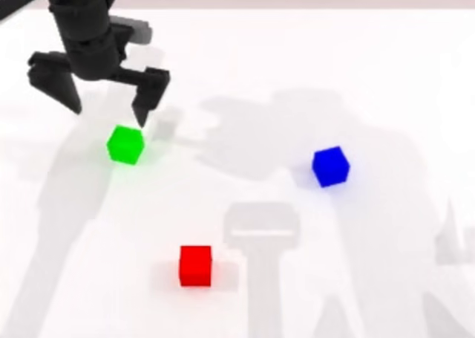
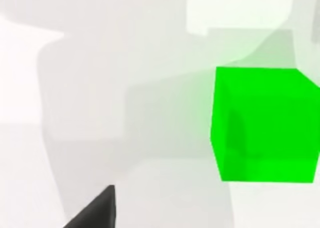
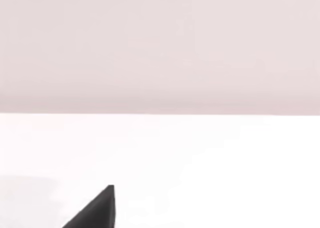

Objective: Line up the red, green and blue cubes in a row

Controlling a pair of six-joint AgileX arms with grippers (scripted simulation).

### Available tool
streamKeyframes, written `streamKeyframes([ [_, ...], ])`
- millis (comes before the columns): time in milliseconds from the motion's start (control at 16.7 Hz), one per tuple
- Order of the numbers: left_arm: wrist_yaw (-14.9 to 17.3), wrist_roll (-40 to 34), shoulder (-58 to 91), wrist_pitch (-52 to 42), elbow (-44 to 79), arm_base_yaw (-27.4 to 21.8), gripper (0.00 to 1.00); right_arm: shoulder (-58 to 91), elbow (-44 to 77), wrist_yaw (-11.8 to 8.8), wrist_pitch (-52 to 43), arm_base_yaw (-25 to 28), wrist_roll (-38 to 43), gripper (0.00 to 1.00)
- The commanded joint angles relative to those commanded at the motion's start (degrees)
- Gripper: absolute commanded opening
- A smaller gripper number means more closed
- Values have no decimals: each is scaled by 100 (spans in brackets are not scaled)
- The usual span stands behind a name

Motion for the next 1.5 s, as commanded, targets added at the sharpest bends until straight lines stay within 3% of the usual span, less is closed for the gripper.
streamKeyframes([
  [480, 4, 10, 335, 1446, -1080, -17, 100, 0, 0, 0, 0, 0, 0, 100],
  [780, 5, 10, 371, 1549, -1169, -18, 100, 0, 0, 0, 0, 0, 0, 100],
  [1500, 5, 10, 371, 1549, -1169, -18, 10, 0, 0, 0, 0, 0, 0, 100],
])
